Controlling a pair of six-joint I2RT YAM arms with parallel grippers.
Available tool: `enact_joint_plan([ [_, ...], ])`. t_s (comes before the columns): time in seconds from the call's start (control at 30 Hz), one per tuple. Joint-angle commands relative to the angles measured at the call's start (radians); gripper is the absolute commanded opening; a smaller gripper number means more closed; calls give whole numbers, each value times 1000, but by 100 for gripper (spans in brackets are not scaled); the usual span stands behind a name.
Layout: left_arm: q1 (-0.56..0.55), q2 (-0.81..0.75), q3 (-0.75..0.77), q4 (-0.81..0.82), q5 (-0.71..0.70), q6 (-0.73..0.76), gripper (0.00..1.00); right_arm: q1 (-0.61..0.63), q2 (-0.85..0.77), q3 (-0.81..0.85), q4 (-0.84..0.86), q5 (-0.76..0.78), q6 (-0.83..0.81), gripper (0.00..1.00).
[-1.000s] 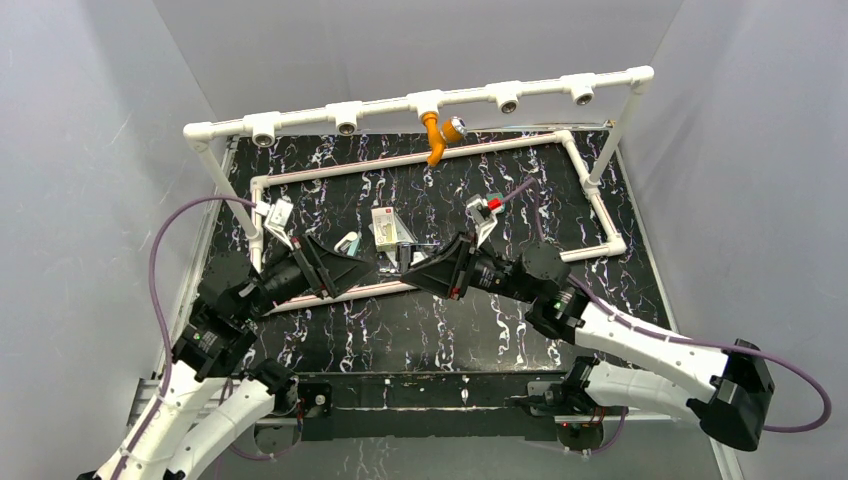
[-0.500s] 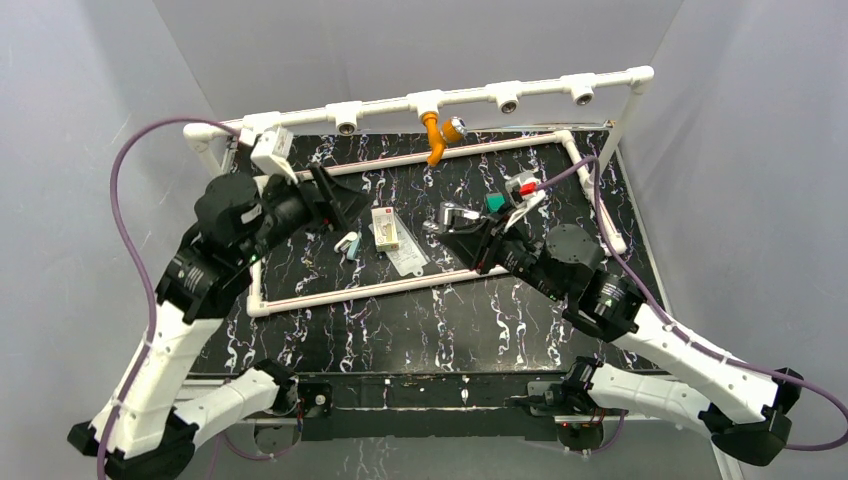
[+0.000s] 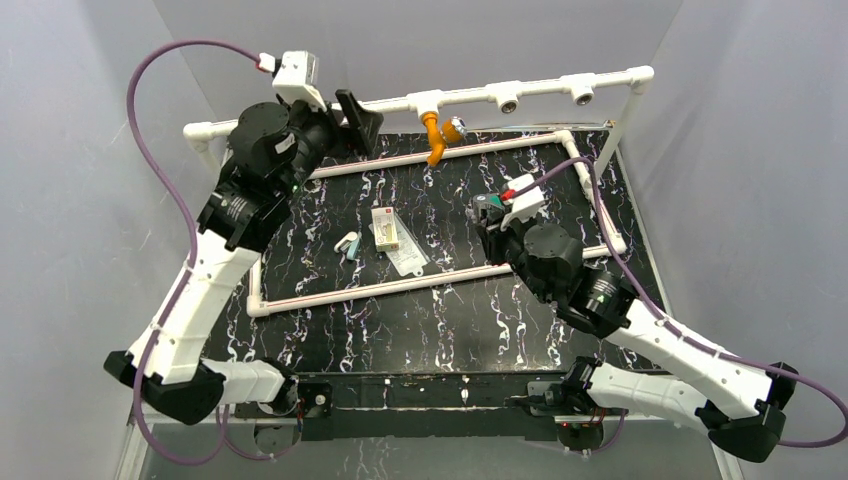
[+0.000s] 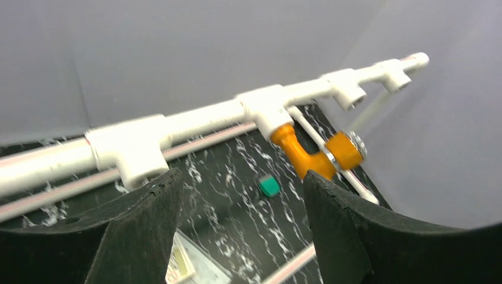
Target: Install the water faucets
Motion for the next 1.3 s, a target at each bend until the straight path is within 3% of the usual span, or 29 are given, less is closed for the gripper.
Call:
enact_joint_plan([
  [0.0,2,68,89,126,-118,154,71,2,25,52,38,137,-119,1],
  [0.13,3,148,145,197,-142,233,71,-18,45,41,78,144,-184,1],
  [0.47,26,347,297,276,-199,388,76,-149,70,-1,146,-20,-247,1],
  [0.9,194,555,390,317,-56,222,79,-275,56,-61,224,-193,-215,1],
  [1.27,214,607,309,343,-156,276,79,-284,11,-107,285,-162,-165,1],
])
